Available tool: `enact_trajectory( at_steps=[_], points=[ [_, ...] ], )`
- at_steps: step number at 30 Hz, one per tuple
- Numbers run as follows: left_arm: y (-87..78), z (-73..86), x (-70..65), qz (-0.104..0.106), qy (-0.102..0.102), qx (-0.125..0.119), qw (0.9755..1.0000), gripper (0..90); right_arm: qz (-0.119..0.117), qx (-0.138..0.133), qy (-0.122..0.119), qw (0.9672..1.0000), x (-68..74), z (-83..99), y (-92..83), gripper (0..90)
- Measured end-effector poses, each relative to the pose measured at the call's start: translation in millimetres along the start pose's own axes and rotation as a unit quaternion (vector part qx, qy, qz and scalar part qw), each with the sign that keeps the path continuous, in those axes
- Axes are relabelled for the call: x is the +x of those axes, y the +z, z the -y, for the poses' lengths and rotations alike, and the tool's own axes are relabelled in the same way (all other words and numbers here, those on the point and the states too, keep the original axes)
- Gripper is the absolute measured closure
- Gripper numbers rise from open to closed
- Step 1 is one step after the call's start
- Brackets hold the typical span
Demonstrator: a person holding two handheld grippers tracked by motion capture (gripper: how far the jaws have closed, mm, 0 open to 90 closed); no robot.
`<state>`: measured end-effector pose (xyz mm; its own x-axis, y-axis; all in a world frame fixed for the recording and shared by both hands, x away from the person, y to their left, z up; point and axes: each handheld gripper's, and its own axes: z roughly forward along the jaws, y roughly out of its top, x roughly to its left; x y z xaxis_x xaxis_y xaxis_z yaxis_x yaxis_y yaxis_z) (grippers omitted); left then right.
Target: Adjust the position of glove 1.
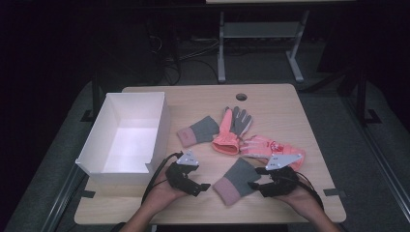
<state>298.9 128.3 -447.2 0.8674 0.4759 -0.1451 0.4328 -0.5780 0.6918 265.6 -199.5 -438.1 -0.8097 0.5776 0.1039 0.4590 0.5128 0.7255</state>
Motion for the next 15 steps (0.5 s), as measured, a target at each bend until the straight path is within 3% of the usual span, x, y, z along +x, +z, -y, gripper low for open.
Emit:
enact_trajectory(
  at_steps=[7, 12, 15],
  points=[
    [1.6, -11.0, 0.2, -0.013, -0.005, -0.001, 0.9999, 16.8, 0.006, 0.01, 0.009, 0.9999, -4.8, 14.9, -10.4, 32.3],
    [1.5, -17.8, 5.0, -0.016, -0.011, 0.003, 0.9998, 24.6, 0.004, 0.009, 0.006, 0.9999, -5.4, 13.8, -12.1, 31.3],
    [2.8, -22.0, 7.9, -0.02, -0.017, 0.009, 0.9996, 34.6, 0.003, 0.01, 0.006, 0.9999, -5.3, 13.6, -12.2, 31.2]
  ],
)
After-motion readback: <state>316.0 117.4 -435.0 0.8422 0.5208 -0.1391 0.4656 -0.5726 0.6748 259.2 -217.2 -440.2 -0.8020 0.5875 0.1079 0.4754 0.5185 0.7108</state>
